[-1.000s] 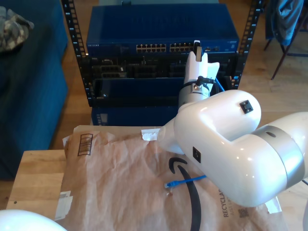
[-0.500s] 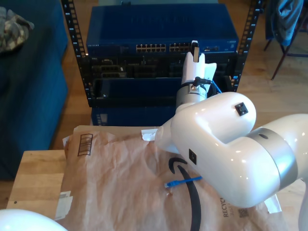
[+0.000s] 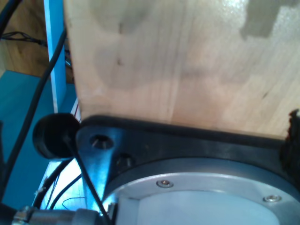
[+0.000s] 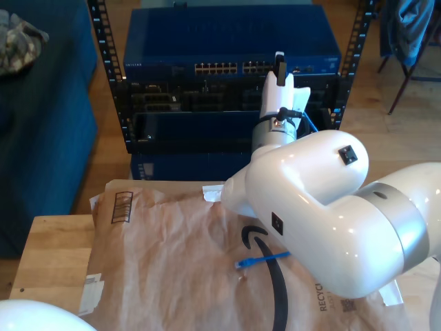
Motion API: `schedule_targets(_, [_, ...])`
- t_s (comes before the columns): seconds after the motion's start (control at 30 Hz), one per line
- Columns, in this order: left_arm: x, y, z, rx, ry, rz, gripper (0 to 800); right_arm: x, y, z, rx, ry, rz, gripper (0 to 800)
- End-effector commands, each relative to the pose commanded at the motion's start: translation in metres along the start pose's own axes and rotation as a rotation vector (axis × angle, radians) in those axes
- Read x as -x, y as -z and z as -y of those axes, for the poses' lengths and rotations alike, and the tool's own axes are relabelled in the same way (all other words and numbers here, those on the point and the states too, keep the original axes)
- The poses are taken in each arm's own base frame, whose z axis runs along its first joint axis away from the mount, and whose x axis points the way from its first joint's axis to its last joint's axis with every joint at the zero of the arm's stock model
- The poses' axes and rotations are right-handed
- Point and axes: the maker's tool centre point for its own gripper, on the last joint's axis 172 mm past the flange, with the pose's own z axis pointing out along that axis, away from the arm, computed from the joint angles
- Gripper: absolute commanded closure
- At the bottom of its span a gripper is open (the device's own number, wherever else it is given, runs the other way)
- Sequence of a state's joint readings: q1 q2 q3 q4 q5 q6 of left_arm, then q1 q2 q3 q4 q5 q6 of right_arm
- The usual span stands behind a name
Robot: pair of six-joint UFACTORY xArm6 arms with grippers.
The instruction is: Grab the cable and plug it in
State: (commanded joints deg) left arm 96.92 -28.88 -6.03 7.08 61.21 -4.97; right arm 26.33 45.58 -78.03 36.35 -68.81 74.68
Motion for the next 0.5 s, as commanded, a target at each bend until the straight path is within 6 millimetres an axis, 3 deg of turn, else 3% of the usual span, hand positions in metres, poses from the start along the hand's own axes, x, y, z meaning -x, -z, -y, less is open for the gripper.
schedule_targets(0.5, [0.0,0.0,0.0,0.0,0.0,0.0,0,0.003,0.018,-0.008,0.034,0.021,0.016,280])
